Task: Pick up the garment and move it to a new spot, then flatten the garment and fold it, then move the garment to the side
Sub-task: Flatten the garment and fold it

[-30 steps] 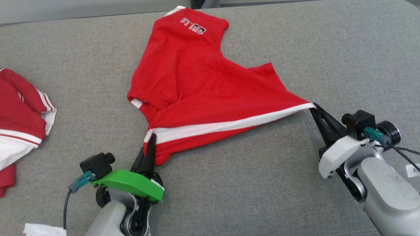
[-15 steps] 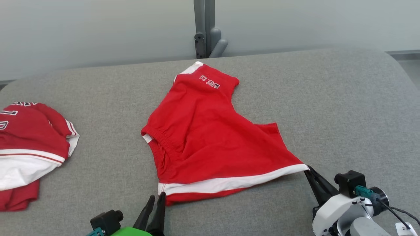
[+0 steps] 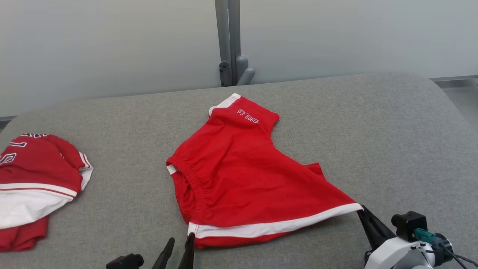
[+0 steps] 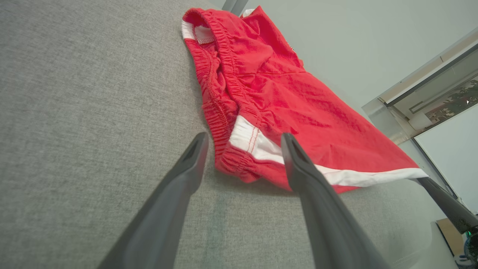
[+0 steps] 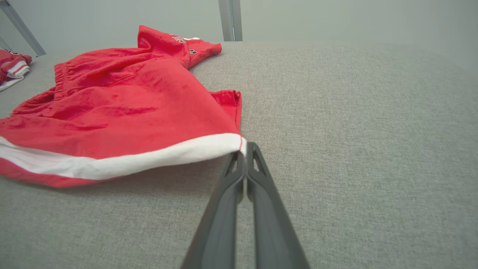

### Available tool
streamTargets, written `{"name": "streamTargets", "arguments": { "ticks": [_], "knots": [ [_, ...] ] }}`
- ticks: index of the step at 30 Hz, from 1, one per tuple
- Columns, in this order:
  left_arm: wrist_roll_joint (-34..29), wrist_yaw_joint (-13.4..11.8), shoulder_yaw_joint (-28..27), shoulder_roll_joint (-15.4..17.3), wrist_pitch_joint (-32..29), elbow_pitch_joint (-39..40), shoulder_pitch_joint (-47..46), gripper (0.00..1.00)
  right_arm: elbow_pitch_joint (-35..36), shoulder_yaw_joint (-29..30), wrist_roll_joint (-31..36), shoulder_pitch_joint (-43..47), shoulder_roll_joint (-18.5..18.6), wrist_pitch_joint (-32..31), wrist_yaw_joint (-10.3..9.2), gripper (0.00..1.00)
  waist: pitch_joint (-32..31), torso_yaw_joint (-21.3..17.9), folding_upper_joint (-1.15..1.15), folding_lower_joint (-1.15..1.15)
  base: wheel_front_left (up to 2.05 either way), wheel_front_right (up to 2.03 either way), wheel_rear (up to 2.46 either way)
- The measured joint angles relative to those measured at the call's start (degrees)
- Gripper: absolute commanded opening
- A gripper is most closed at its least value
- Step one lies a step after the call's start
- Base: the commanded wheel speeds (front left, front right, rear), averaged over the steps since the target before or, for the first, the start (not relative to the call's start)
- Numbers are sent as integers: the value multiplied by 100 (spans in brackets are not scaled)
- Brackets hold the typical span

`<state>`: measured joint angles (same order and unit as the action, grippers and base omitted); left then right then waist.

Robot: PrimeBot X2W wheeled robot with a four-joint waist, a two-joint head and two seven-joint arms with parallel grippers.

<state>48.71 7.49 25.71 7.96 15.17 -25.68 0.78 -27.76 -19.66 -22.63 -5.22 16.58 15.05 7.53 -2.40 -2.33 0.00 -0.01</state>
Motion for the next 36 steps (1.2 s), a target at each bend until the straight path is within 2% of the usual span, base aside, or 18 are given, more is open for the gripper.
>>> {"name": "streamTargets", "arguments": {
  "ticks": [4,5,6,16,22,35,36],
  "knots": [
    [-213,0,-157,-76,0,-5,-23,100,-26,167,56,8,-57,1,0,0,73,-7,0,0,0,0,0],
    [-255,0,-171,-102,0,-3,-42,100,-104,225,112,3,-67,1,0,10,95,-11,0,0,0,0,0],
    [-290,0,-181,-124,0,-5,-65,100,-155,272,172,3,-67,0,0,100,115,-13,0,0,0,0,0],
    [-589,0,-58,-199,0,-52,-376,100,-205,764,610,-8,-194,1,0,100,259,-74,0,0,0,0,0],
    [-666,0,-4,-210,0,-275,-435,100,-172,797,716,-5,-310,1,0,100,303,-142,0,0,0,0,0],
    [-649,1,108,-259,0,-733,-623,100,-129,795,753,-15,-323,0,0,100,497,-275,0,0,0,0,0],
    [-641,1,136,-257,0,-744,-625,79,-122,795,751,-17,-326,0,0,100,510,-283,0,0,0,0,0]
  ]
}}
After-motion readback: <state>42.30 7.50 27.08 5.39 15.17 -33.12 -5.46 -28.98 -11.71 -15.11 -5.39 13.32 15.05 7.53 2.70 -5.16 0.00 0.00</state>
